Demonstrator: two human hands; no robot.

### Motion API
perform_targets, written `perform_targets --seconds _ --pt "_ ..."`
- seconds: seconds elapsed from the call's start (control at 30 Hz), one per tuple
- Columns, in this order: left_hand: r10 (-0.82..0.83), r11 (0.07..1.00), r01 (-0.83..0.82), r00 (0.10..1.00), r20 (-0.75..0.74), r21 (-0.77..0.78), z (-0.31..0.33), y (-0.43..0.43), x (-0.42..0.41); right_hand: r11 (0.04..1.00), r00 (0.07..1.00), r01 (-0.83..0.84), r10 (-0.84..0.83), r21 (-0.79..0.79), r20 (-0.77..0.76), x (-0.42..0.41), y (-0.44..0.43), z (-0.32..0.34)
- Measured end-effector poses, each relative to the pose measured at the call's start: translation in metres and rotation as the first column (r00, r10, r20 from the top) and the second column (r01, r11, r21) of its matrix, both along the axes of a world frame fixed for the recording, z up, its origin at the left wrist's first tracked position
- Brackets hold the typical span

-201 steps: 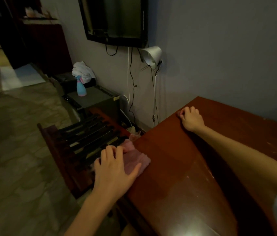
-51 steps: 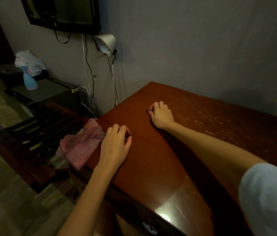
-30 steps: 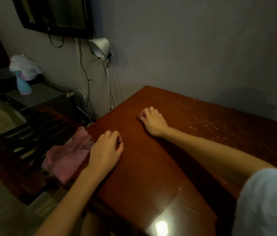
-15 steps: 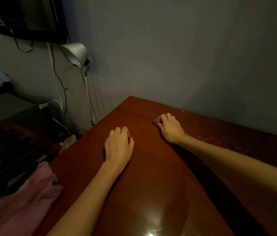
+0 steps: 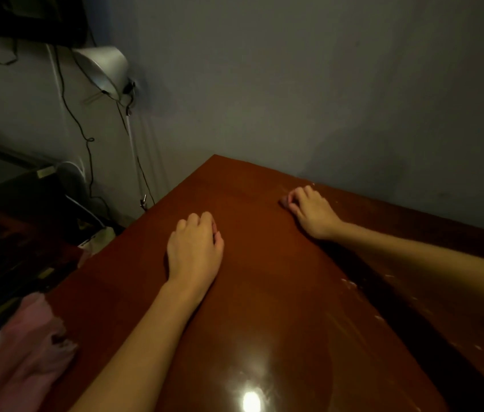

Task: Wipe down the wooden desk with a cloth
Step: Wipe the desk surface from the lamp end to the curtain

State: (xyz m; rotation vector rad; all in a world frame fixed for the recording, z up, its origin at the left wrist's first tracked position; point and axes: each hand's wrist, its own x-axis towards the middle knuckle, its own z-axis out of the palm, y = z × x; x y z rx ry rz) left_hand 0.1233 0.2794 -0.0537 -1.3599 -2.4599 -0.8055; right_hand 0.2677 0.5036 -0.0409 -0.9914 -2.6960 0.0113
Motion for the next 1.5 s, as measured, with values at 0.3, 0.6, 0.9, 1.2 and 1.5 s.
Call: perform_targets --seconds 0.3,0.6,0.9,1.2,1.5 --pt "0.005 1.000 -0.004 1.000 0.024 -0.020 0.004 -0.001 0.000 0.995 0.992 -0.097 0.094 -0.038 -0.088 -0.098 -0.044 -0.006" --pt "0.006 1.000 -0.006 1.000 0.020 -0.012 0.000 0.002 0.000 0.998 0.996 0.061 -0.063 -0.030 -0.062 -0.013 0.033 -0.003" --pt "0.004 0.999 -0.003 0.999 0.038 -0.039 0.003 0.001 0.000 0.985 0.981 0.151 -0.160 -0.085 -0.112 -0.124 0.035 -0.003" --pt "0.001 1.000 0.000 0.999 0.035 -0.023 0.000 0.001 -0.001 0.998 0.992 0.047 -0.052 -0.042 -0.117 -0.012 0.048 -0.007" --pt "0.003 0.999 -0.002 0.999 0.038 -0.034 0.001 0.003 0.000 0.952 0.949 0.298 -0.303 -0.068 -0.087 -0.112 0.086 -0.003"
